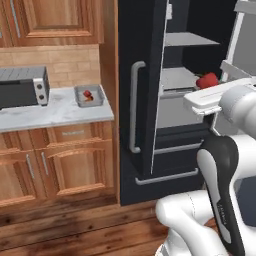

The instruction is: Place one bell pepper and one chicken drumstick in each tupperware on the nearby counter, to pack two identical lunches.

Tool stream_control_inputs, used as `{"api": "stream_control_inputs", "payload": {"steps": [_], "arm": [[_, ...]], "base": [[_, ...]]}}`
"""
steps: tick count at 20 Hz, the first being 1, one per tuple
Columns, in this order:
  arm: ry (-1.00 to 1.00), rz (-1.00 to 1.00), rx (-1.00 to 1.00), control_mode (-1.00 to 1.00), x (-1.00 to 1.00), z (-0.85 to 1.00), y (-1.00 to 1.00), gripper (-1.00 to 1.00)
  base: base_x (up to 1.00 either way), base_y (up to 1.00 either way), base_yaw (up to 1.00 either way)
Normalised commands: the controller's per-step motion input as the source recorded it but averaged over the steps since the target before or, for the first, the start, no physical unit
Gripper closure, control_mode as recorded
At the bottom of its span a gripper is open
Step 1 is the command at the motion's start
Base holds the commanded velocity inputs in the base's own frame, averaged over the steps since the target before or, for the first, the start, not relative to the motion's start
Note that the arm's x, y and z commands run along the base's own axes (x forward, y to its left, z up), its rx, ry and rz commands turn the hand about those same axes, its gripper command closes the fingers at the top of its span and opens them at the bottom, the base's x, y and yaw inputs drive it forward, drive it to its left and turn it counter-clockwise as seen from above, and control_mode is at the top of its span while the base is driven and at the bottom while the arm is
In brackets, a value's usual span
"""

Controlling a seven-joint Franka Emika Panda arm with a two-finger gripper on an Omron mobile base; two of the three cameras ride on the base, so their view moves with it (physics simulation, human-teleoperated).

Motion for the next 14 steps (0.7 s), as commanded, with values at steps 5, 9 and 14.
{"api": "stream_control_inputs", "payload": {"steps": [5,9,14], "arm": [[0.00,0.00,0.00,1.00,0.00,0.00,0.00,1.00],[0.00,0.00,0.00,1.00,0.00,0.00,0.00,1.00],[0.00,0.00,0.00,1.00,0.00,0.00,0.00,1.00]], "base": [[0.00,1.00,-0.01],[0.00,1.00,-0.01],[0.03,1.00,0.00]]}}
